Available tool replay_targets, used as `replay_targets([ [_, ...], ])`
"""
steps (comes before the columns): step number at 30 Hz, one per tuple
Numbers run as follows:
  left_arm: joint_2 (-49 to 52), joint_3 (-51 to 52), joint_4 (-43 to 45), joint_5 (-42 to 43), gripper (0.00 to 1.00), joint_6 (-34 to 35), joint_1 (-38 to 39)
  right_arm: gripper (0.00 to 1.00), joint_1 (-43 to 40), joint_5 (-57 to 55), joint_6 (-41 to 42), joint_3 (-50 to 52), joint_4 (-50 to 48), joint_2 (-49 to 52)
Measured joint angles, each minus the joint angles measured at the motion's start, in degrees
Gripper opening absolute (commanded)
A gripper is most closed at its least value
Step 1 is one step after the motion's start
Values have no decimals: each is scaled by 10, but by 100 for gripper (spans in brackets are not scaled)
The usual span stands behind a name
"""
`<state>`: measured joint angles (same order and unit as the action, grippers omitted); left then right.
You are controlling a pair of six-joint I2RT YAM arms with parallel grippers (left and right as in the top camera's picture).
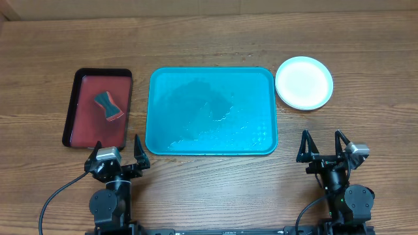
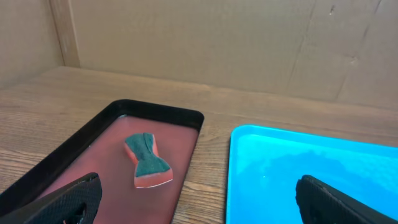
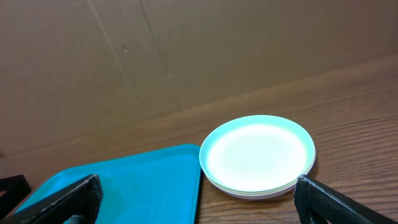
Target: Clean dirty plates on tray and stack at the side
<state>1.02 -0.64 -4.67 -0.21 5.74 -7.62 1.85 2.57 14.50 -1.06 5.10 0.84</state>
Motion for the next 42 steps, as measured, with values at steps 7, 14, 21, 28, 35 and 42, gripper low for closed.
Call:
replay_targets([
  [7,0,0,0,0,100,0,0,100,0,0,0,0,0,0],
  [14,0,0,0,0,100,0,0,100,0,0,0,0,0,0],
  [21,0,0,0,0,100,0,0,100,0,0,0,0,0,0],
  [28,0,0,0,0,100,0,0,100,0,-7,-20,0,0,0],
  [35,0,0,0,0,100,0,0,100,1,-6,-127,0,0,0],
  [42,0,0,0,0,100,0,0,100,1,-6,-185,0,0,0],
])
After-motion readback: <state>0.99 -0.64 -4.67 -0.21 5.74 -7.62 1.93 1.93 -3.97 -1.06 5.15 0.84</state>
